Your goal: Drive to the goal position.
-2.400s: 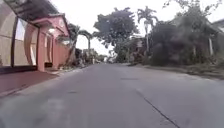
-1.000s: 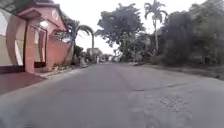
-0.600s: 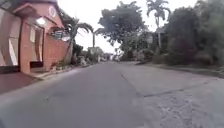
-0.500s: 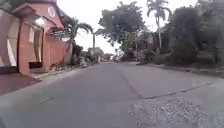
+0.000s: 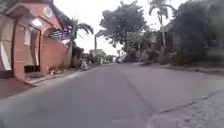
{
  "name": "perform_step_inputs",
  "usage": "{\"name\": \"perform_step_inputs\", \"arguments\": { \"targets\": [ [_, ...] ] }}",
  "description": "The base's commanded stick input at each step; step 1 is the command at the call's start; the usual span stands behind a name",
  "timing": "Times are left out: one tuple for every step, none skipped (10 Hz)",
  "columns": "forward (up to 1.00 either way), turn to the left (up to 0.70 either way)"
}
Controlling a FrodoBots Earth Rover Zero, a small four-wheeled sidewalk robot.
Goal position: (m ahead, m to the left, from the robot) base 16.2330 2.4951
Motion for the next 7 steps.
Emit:
{"name": "perform_step_inputs", "arguments": {
  "targets": [
    [1.00,0.02],
    [1.00,0.02],
    [1.00,0.02],
    [1.00,0.02],
    [1.00,0.02],
    [1.00,0.02],
    [1.00,0.02]
  ]
}}
